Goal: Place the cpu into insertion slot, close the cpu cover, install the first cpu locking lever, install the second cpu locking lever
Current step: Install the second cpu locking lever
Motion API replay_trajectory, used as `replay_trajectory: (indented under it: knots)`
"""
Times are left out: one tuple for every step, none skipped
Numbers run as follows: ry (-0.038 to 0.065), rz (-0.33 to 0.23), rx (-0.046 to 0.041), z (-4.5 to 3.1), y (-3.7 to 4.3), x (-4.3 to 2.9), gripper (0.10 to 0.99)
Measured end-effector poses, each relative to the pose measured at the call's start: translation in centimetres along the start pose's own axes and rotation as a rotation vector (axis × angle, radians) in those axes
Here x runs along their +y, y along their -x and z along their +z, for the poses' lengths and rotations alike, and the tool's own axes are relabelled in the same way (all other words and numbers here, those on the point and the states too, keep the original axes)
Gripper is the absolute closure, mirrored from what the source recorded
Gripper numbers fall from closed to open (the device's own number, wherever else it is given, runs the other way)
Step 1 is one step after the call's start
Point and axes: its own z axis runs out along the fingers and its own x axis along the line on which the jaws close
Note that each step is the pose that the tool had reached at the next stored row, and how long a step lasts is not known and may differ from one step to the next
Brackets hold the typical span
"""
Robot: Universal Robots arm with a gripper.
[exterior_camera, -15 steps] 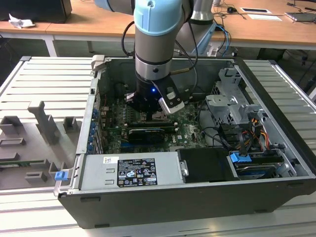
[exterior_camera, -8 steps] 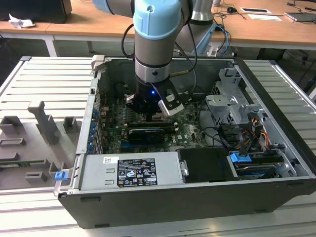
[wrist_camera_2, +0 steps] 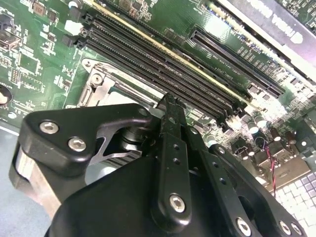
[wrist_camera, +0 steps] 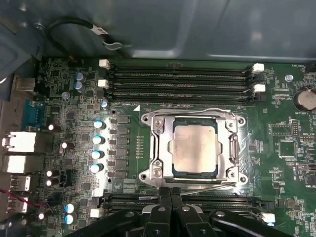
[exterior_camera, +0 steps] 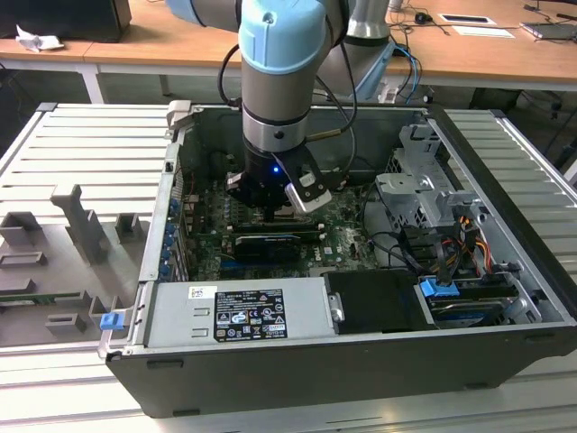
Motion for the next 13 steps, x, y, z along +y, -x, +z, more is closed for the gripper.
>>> replay_trajectory:
  knots:
    - [0.001, 0.000, 0.0001, 0.03, -0.03, -0.03, 0.980]
    - [0.001, 0.000, 0.0002, 0.02, -0.04, -0.03, 0.980]
    - [0.004, 0.000, 0.0000, 0.02, -0.17, -0.05, 0.980]
    - [0.007, 0.000, -0.0001, 0.03, -0.33, -0.05, 0.980]
    - [0.010, 0.000, -0.0001, 0.03, -0.49, -0.05, 0.980]
    - [0.013, 0.000, -0.0002, 0.04, -0.64, -0.06, 0.980]
    - [0.015, 0.000, -0.0003, 0.06, -0.70, -0.08, 0.980]
    - [0.021, 0.000, -0.0004, 0.08, -0.79, -0.13, 0.980]
    - [0.024, 0.000, -0.0004, 0.09, -0.83, -0.15, 0.980]
    - [0.030, 0.000, -0.0006, 0.11, -0.92, -0.17, 0.980]
    - [0.036, 0.000, -0.0008, 0.13, -1.01, -0.19, 0.980]
    - [0.040, 0.000, -0.0009, 0.14, -1.08, -0.19, 0.980]
    - [0.043, 0.000, -0.0009, 0.15, -1.12, -0.20, 0.980]
